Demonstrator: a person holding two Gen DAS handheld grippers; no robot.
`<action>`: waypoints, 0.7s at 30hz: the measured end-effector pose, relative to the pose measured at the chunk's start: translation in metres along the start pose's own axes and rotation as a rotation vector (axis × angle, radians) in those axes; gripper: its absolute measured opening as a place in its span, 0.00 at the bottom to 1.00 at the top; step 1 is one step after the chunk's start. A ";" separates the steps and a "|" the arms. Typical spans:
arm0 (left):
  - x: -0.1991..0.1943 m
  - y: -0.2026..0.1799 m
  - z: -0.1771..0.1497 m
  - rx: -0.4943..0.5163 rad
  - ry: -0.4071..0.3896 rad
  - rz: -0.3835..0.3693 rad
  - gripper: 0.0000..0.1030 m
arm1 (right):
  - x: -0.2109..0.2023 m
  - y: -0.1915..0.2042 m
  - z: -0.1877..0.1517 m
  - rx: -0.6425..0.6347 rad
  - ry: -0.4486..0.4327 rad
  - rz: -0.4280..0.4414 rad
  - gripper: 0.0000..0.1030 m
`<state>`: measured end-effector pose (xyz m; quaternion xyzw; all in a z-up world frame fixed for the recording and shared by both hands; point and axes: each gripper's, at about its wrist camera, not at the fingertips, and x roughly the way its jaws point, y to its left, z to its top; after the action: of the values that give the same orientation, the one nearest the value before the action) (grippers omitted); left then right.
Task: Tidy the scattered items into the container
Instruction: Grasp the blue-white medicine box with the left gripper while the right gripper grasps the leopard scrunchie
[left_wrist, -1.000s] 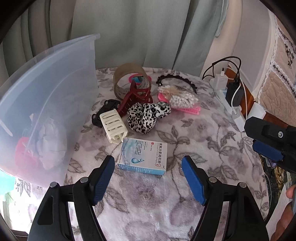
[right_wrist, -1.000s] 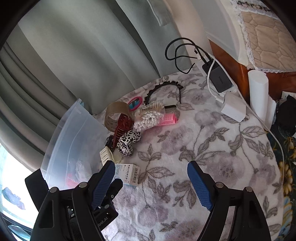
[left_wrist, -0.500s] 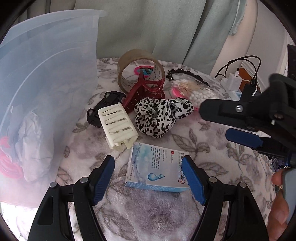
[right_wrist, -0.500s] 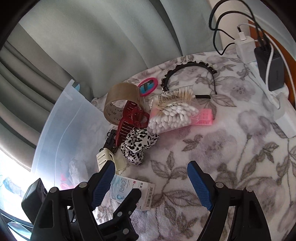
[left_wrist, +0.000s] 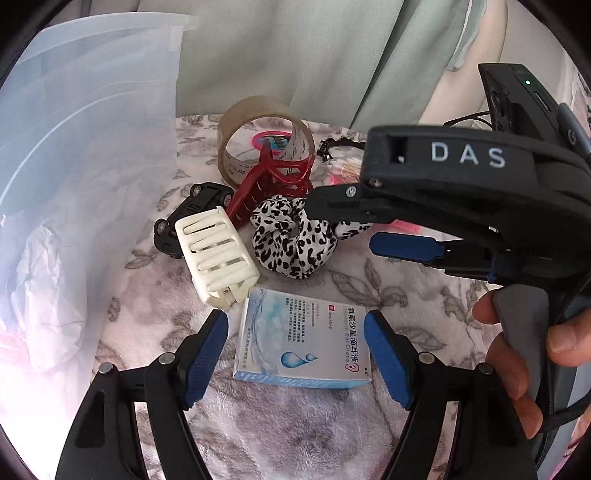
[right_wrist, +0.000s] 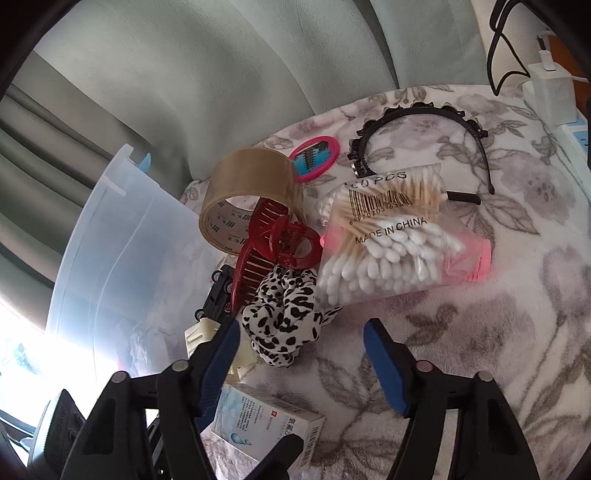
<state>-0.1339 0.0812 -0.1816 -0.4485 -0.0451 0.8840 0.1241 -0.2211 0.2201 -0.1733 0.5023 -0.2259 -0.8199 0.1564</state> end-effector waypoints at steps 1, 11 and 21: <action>0.000 0.001 0.000 -0.002 0.000 -0.003 0.75 | 0.002 -0.001 0.001 0.003 0.005 0.002 0.57; 0.000 -0.002 0.003 0.006 0.015 -0.018 0.74 | -0.004 -0.003 -0.001 -0.005 -0.013 -0.030 0.17; 0.005 -0.014 -0.003 0.070 0.057 0.020 0.74 | -0.053 -0.033 -0.015 0.064 -0.093 -0.085 0.17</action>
<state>-0.1317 0.0963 -0.1845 -0.4696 -0.0062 0.8730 0.1319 -0.1848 0.2699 -0.1567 0.4777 -0.2375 -0.8405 0.0946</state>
